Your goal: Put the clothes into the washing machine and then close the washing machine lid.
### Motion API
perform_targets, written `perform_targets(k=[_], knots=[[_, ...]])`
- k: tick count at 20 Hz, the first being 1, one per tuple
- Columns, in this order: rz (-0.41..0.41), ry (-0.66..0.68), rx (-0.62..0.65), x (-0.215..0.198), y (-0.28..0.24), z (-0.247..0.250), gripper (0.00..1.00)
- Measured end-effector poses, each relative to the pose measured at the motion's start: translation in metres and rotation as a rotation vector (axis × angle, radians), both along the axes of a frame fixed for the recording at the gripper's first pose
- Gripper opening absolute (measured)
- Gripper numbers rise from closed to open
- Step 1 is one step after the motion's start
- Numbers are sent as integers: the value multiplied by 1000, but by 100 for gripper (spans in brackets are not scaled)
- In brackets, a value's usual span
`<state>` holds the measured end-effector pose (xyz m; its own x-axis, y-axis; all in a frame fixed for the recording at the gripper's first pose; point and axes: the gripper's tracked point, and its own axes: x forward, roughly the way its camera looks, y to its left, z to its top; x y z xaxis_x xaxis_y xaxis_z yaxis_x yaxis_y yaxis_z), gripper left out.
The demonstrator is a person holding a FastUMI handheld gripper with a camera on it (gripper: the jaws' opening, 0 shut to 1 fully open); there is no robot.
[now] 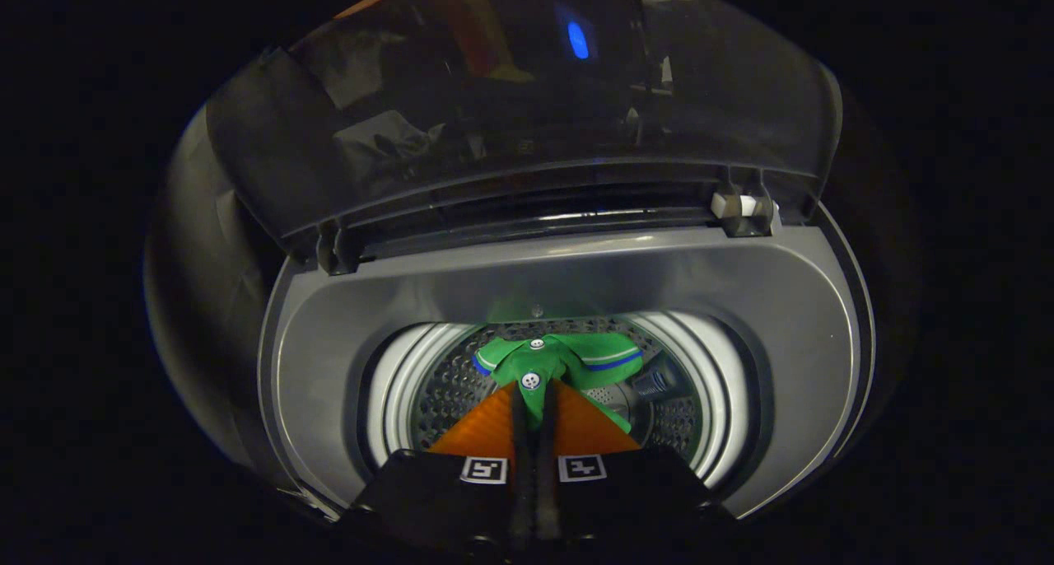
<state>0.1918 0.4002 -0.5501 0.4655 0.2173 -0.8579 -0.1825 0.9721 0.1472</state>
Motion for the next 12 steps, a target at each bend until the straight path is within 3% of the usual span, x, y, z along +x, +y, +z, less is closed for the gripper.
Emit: perform_targets(k=[12], knots=[[10,-34,-21,-14,-11,13,99]])
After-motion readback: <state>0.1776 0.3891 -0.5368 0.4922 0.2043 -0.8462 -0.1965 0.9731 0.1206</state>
